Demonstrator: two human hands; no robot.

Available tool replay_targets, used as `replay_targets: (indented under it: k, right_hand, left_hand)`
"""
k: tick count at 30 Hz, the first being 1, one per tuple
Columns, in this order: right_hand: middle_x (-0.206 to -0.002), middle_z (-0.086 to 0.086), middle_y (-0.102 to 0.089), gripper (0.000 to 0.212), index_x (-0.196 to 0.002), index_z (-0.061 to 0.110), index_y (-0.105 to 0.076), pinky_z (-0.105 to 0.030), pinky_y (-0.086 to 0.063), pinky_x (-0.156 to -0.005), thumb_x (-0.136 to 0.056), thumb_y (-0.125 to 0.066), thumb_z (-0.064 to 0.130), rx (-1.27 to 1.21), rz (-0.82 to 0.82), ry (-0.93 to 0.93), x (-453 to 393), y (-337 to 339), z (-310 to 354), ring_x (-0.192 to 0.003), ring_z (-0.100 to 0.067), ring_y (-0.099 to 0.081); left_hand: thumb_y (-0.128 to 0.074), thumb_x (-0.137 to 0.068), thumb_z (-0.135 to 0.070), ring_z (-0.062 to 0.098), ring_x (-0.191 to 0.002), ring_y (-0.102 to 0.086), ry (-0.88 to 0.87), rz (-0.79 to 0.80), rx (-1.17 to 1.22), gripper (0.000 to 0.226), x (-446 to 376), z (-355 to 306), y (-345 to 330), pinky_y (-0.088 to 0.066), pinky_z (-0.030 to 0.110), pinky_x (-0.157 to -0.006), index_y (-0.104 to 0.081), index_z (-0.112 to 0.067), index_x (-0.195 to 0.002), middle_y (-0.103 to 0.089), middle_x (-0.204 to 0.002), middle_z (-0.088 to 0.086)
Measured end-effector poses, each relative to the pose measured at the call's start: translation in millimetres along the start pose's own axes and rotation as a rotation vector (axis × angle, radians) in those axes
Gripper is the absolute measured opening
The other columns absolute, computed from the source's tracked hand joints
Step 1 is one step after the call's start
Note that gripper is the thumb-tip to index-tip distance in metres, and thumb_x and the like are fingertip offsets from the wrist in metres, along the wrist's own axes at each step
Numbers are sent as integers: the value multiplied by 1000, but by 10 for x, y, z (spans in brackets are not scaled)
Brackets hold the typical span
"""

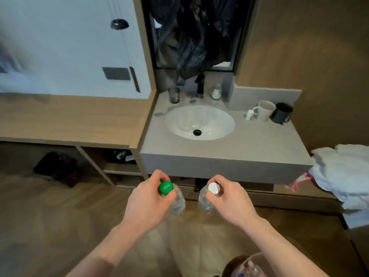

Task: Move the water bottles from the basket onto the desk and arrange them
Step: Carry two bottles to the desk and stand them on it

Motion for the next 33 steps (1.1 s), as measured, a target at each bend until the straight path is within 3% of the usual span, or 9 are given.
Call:
replay_targets:
  k: [4, 8, 12, 17, 21, 23, 28, 30, 33]
  right_hand:
    - [-83, 17, -71, 12, -97, 42, -60, -43, -59, -72, -88, -63, 50, -44, 29, 95, -231, -309, 815, -79, -9, -66]
    - [-84, 16, -72, 8, -93, 38, -65, -39, -59, -71, -92, -66, 46, -98, 64, 203, -406, -647, 1624, -81, -6, -66]
    - [-80, 18, -69, 10, -87, 36, -67, -30, -52, -65, -91, -69, 45, -155, 109, 289, -549, -957, 2366, -77, -3, -63]
    - [-80, 15, -70, 11, -88, 34, -68, -24, -50, -61, -93, -70, 44, -149, 188, 419, -787, -1270, 3204, -76, -4, -64]
    - [-80, 16, -70, 13, -90, 34, -68, -17, -46, -57, -92, -71, 47, -140, 264, 503, -1076, -1578, 3720, -75, -1, -64]
    - [-82, 15, -70, 16, -91, 34, -68, -22, -52, -58, -91, -70, 49, -145, 307, 525, -1267, -1757, 3935, -77, -2, -66]
    - [-82, 14, -71, 21, -89, 32, -68, -39, -60, -65, -88, -69, 53, -138, 388, 598, -1843, -2148, 4450, -77, -9, -67]
    - [-83, 12, -71, 23, -89, 32, -68, -43, -60, -66, -86, -69, 55, -139, 428, 627, -2071, -2269, 4680, -78, -12, -67]
    - [-80, 12, -70, 21, -86, 32, -68, -37, -56, -64, -85, -71, 53, -118, 486, 687, -2354, -2442, 5082, -73, -9, -64]
  left_hand:
    - [-72, -88, -50, 6, -65, -57, 50, -117, -6, 27, 81, 540, 777, -40, 29, -56, -49, -37, -92, -62, -70, -11]
    - [-73, -87, -49, 6, -67, -62, 84, -231, 4, 25, 208, 1061, 1494, -47, 27, -57, -52, -36, -93, -67, -75, -12]
    - [-74, -86, -51, 1, -69, -62, 136, -354, -9, 26, 346, 1532, 2112, -42, 21, -52, -53, -36, -89, -66, -73, -15]
    - [-77, -84, -50, 8, -65, -62, 254, -493, 14, 27, 377, 2068, 2648, -55, 36, -56, -54, -36, -88, -66, -72, -16]
    - [-78, -85, -48, 6, -62, -59, 315, -563, 7, 27, 261, 2449, 2929, -41, 22, -52, -55, -35, -86, -61, -65, -13]
    - [-79, -85, -47, 2, -63, -58, 348, -588, 8, 26, 174, 2626, 3052, -37, 17, -52, -56, -35, -85, -59, -63, -16]
    - [-79, -85, -46, 2, -63, -56, 445, -651, 23, 27, -189, 3021, 3392, -40, 23, -52, -56, -32, -86, -60, -70, -27]
    - [-79, -85, -47, 5, -62, -55, 477, -689, 28, 26, -336, 3155, 3554, -42, 27, -52, -57, -32, -86, -60, -69, -24]
    - [-80, -83, -47, 13, -57, -51, 538, -772, 52, 28, -454, 3364, 3791, -49, 37, -56, -58, -31, -88, -59, -65, -11]
Point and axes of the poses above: each hand's wrist, its own x-axis away from the middle knuckle, its own y-axis out of the back of the hand, z = x × y, the point moved 4 cm from there along -x, towards the middle knuckle
